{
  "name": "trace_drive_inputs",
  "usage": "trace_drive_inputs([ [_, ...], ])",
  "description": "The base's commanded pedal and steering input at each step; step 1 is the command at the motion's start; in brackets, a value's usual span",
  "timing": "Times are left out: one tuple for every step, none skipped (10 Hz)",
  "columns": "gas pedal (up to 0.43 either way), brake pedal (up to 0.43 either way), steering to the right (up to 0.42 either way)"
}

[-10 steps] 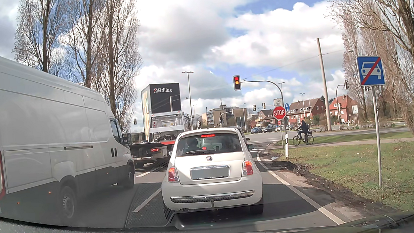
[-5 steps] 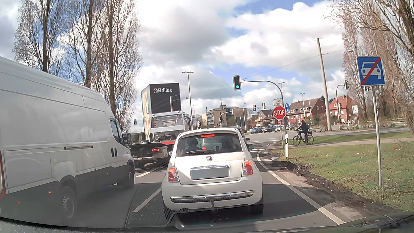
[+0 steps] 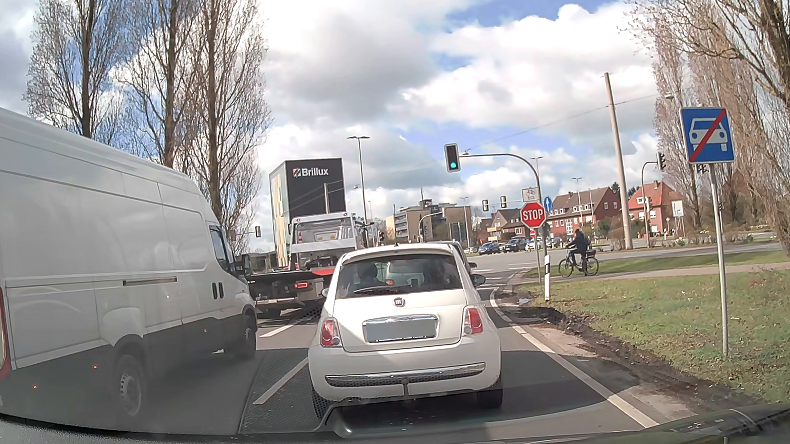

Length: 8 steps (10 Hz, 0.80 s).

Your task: Follow the waypoints while adhering to traffic rules and regulations

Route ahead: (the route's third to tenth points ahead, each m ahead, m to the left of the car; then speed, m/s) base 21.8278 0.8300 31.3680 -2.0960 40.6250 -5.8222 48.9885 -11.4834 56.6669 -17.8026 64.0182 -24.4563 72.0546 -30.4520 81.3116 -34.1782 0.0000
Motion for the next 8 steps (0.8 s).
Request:
trace_drive_inputs([
  [0.000,0.244,0.001],
  [0.000,0.146,0.001],
  [0.000,0.049,0.001],
  [0.000,0.000,0.001],
  [0.000,0.000,0.001],
  [0.000,0.000,0.000],
  [0.000,0.000,0.000],
  [0.000,0.000,0.001],
])
